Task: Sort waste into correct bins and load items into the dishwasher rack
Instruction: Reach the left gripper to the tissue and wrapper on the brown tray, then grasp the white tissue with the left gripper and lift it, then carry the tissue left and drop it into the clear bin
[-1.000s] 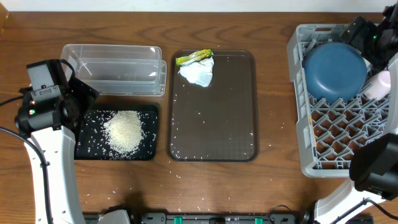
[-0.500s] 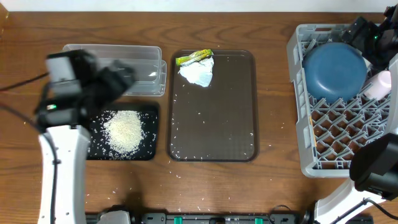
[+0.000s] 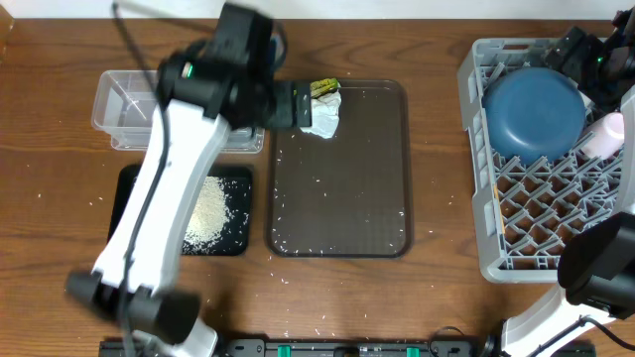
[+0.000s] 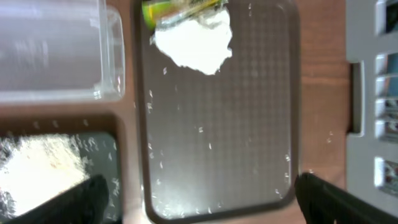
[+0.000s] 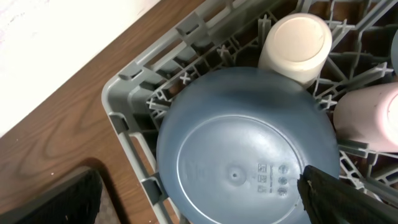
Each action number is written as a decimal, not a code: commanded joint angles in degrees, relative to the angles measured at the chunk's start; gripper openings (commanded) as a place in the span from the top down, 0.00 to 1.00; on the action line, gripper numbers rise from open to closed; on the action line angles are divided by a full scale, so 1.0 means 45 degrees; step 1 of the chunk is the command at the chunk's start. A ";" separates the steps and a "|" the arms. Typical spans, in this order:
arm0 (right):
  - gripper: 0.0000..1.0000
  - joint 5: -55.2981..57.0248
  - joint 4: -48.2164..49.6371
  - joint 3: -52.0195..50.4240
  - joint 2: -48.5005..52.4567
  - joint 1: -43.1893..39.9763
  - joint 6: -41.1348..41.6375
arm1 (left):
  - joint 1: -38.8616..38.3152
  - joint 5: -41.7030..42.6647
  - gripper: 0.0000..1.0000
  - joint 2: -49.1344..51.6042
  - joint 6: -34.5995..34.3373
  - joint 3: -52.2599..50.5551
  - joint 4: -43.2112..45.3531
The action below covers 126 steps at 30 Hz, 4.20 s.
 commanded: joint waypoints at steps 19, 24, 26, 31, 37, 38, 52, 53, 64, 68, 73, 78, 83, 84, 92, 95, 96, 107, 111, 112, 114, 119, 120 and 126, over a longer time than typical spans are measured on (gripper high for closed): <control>0.01 0.0087 -0.0034 0.0209 -0.0248 -0.0053 0.0146 | -0.1035 -0.0636 0.07 0.6125 -0.0869 0.1428 0.3823; 0.01 0.0092 -0.0034 0.0209 -0.0248 -0.0053 0.0146 | -0.1472 -0.1574 0.08 0.7164 -0.1384 0.1428 0.4721; 0.01 0.0087 -0.0034 0.0209 -0.0248 -0.0053 0.0141 | -0.1598 -0.2055 0.14 0.7490 -0.1632 0.1428 0.4847; 0.01 0.0087 -0.0034 0.0209 -0.0248 -0.0053 0.0146 | -0.1700 -0.3487 0.18 0.8004 -0.1914 0.1413 0.4959; 0.01 0.0087 -0.0034 0.0209 -0.0248 -0.0053 0.0146 | -0.1710 -0.3594 0.30 0.8087 -0.1914 0.1214 0.5144; 0.01 0.0087 -0.0034 0.0209 -0.0248 -0.0053 0.0146 | -0.1729 -0.3594 0.31 0.8097 -0.1914 0.1214 0.5187; 0.01 0.0087 -0.0034 0.0209 -0.0248 -0.0053 0.0146 | -0.2200 -0.3507 0.74 0.8544 -0.1948 0.1214 0.5129; 0.01 0.0087 -0.0034 0.0209 -0.0248 -0.0053 0.0146 | -0.2254 -0.3507 0.81 0.8534 -0.1948 0.1214 0.5071; 0.01 0.0087 -0.0034 0.0209 -0.0248 -0.0053 0.0146 | -0.2589 -0.3512 0.94 0.6207 -0.2176 0.1229 0.3502; 0.01 0.0087 -0.0034 0.0209 -0.0248 -0.0053 0.0146 | -0.2516 -0.3502 0.94 0.4716 -0.3206 0.1229 0.2497; 0.01 0.0087 -0.0034 0.0209 -0.0248 -0.0053 0.0146 | -0.2516 -0.3512 0.94 0.3235 -0.3230 0.1229 0.1695; 0.01 0.0087 -0.0034 0.0209 -0.0248 -0.0053 0.0146 | -0.2501 -0.4138 0.94 0.2579 -0.3240 0.1229 0.1496; 0.01 0.0087 -0.0034 0.0209 -0.0248 -0.0053 0.0146 | -0.1899 -0.7592 0.93 0.2540 -0.4167 0.1229 0.1496; 0.01 0.0087 -0.0034 0.0209 -0.0248 -0.0053 0.0146 | -0.1632 -0.7606 0.93 0.2540 -0.4299 0.1229 0.1506; 0.01 0.0087 -0.0034 0.0209 -0.0248 -0.0053 0.0146 | 0.1598 -0.7227 0.91 0.2545 -0.5838 0.1224 0.1540; 0.01 0.0087 -0.0034 0.0209 -0.0248 -0.0053 0.0146 | 0.2710 -0.6397 0.88 0.2589 -0.6188 0.1224 0.1651; 0.01 0.0087 -0.0034 0.0209 -0.0248 -0.0053 0.0146 | 0.2997 -0.6159 0.87 0.2633 -0.6183 0.1224 0.1739; 0.01 0.0087 -0.0034 0.0209 -0.0248 -0.0053 0.0146 | 0.4250 -0.3759 0.27 0.3225 -0.6173 0.1229 0.2176; 0.01 0.0087 -0.0034 0.0209 -0.0248 -0.0053 0.0146 | 0.4017 -0.1661 0.27 0.3211 -0.4507 0.1229 0.2375; 0.01 0.0087 -0.0034 0.0209 -0.0248 -0.0053 0.0141 | 0.3905 -0.0928 0.26 0.3211 -0.3973 0.1224 0.2482; 0.01 0.0087 -0.0034 0.0209 -0.0248 -0.0053 0.0146 | 0.3551 0.0189 0.26 0.3211 -0.2968 0.1224 0.2720; 0.01 0.0087 -0.0034 0.0209 -0.0248 -0.0053 0.0146 | 0.2142 0.0408 0.27 0.3254 -0.2467 0.1209 0.3220; 0.01 0.0087 -0.0034 0.0209 -0.0248 -0.0053 0.0146 | 0.1749 0.0408 0.27 0.3303 -0.2565 0.1190 0.3487; 0.01 0.0092 -0.0034 0.0209 -0.0248 -0.0053 0.0146 | 0.0291 -0.1078 0.27 0.3983 -0.2599 0.1185 0.5304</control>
